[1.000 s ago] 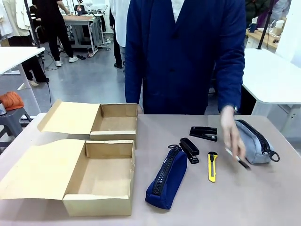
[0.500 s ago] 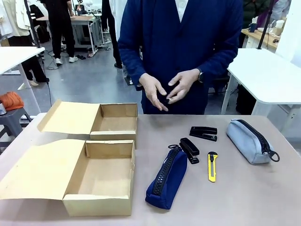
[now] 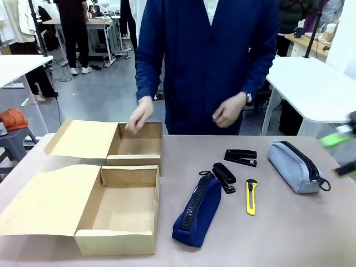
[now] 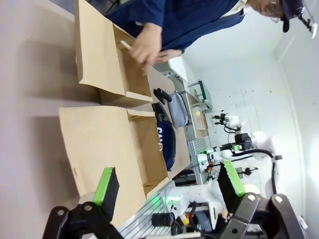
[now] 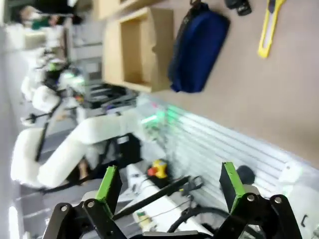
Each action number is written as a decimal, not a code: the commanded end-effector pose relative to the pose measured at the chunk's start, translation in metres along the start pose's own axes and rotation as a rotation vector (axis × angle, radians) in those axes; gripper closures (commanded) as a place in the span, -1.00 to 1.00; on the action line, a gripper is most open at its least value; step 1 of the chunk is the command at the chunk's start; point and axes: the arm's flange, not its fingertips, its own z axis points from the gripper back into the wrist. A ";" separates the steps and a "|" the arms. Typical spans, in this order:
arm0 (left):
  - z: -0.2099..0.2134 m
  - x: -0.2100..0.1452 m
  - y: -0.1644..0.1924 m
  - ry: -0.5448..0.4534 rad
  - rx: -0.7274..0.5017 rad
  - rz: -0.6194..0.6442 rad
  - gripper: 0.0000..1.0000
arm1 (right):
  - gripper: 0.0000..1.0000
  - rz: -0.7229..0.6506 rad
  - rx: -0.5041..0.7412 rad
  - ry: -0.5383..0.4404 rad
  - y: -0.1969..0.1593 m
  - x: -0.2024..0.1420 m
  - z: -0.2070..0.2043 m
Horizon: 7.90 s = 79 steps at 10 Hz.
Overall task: Place items inside the box.
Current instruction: Pick up a Pencil pouch or Stapler and place it inside the Mailer Box closest to the robot.
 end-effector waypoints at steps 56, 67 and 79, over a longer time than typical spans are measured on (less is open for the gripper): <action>0.001 0.000 -0.002 -0.013 -0.021 -0.022 -1.00 | 0.87 -0.038 -0.288 0.114 0.158 0.046 -0.250; 0.001 0.000 -0.002 -0.013 -0.021 -0.022 -1.00 | 0.87 -0.121 -0.524 0.175 0.263 0.067 -0.395; 0.001 0.000 -0.002 -0.013 -0.021 -0.022 -1.00 | 0.87 -0.120 -0.755 0.299 0.191 0.103 -0.477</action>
